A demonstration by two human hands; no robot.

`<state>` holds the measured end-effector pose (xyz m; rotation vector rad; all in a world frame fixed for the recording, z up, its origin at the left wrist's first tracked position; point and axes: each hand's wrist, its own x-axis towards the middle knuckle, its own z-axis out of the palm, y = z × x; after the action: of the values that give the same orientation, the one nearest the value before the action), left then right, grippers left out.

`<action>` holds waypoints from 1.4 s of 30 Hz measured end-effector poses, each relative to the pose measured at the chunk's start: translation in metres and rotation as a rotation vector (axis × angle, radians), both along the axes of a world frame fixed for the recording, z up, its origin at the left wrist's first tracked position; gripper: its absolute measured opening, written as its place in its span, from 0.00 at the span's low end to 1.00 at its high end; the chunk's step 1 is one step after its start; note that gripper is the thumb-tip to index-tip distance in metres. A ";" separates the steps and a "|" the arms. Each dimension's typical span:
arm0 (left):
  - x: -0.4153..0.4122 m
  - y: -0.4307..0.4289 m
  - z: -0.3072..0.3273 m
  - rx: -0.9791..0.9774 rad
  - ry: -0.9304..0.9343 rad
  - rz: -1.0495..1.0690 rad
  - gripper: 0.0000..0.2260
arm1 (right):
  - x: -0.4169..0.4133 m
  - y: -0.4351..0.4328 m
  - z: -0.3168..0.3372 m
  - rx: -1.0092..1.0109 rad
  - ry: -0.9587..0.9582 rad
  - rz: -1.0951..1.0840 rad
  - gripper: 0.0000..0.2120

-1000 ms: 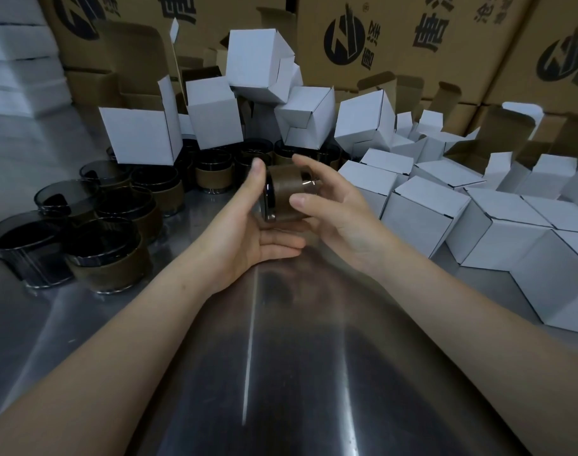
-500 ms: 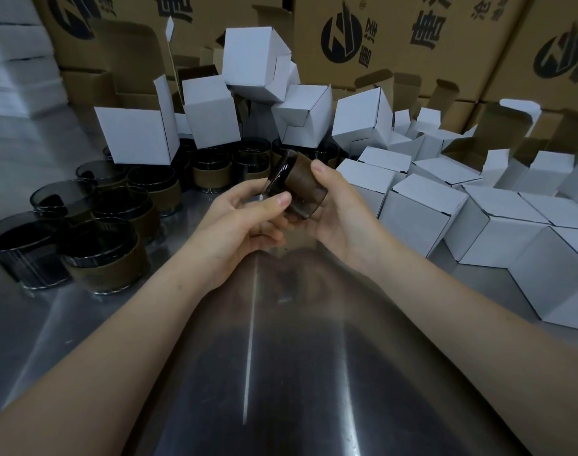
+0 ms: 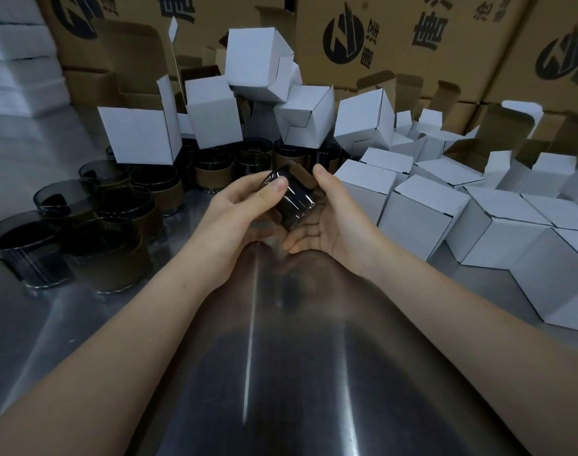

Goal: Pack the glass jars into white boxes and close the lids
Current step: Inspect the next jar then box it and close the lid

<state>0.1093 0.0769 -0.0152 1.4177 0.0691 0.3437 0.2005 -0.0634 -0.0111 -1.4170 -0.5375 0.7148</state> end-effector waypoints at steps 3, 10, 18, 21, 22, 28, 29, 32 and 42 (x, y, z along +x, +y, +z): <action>0.000 -0.001 0.002 -0.045 0.014 -0.028 0.18 | 0.001 0.000 -0.001 -0.011 -0.021 0.024 0.30; 0.003 0.001 0.004 -0.341 0.094 -0.109 0.28 | 0.000 0.002 -0.004 0.001 -0.325 -0.227 0.10; 0.006 0.002 -0.002 -0.302 0.209 -0.138 0.34 | 0.001 -0.004 -0.003 0.106 -0.713 -0.029 0.38; 0.006 0.003 -0.003 -0.245 0.224 -0.125 0.32 | 0.002 -0.003 -0.004 0.108 -0.733 -0.053 0.35; 0.006 0.003 -0.003 -0.234 0.228 -0.112 0.32 | 0.002 -0.002 -0.005 0.112 -0.737 -0.065 0.33; 0.004 -0.009 0.002 -0.076 0.223 0.050 0.29 | 0.000 0.001 -0.007 0.162 -0.606 -0.184 0.27; 0.004 -0.012 0.003 -0.018 0.202 0.127 0.25 | 0.001 0.001 -0.008 0.176 -0.560 -0.210 0.25; 0.001 -0.011 0.005 0.335 0.060 0.471 0.07 | 0.005 -0.001 -0.010 0.202 -0.396 -0.274 0.21; 0.007 0.052 0.053 0.957 0.176 0.992 0.25 | 0.002 0.005 -0.016 0.096 -0.337 -0.257 0.23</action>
<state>0.1167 0.1290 0.0381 2.2889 0.8644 1.1734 0.2023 -0.0581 -0.0269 -1.4914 -0.6267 0.2425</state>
